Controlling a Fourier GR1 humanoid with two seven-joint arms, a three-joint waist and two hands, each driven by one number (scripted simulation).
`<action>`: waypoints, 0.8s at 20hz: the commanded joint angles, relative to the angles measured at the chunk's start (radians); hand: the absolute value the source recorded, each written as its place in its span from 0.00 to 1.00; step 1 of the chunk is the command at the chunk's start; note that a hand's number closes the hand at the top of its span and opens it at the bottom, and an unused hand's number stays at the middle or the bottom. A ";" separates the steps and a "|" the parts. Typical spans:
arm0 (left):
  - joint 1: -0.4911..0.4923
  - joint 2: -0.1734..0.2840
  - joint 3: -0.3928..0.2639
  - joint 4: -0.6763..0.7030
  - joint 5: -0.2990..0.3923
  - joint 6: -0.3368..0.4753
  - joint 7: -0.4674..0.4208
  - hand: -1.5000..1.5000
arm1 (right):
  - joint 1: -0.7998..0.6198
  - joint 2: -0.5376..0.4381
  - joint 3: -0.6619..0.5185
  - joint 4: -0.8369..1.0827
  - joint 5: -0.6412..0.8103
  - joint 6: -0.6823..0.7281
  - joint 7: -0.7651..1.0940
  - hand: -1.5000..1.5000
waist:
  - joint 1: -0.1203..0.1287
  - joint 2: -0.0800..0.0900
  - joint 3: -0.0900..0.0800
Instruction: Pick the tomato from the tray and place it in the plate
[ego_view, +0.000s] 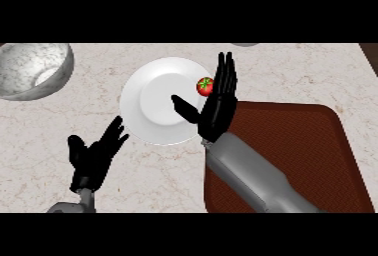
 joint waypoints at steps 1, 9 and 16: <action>0.010 -0.039 -0.012 0.025 -0.016 0.040 0.020 0.50 | 0.101 0.005 0.140 -0.147 -0.094 -0.101 -0.020 0.00 | -0.034 -0.005 -0.006; 0.034 -0.029 0.010 0.068 -0.024 0.015 -0.039 0.50 | 0.305 -0.023 0.310 -0.274 -0.139 -0.071 -0.159 0.00 | -0.054 -0.008 -0.007; -0.020 0.004 0.067 0.075 -0.003 0.000 0.010 0.50 | 0.443 0.003 0.286 -0.267 -0.040 0.007 -0.203 0.00 | -0.056 -0.009 -0.007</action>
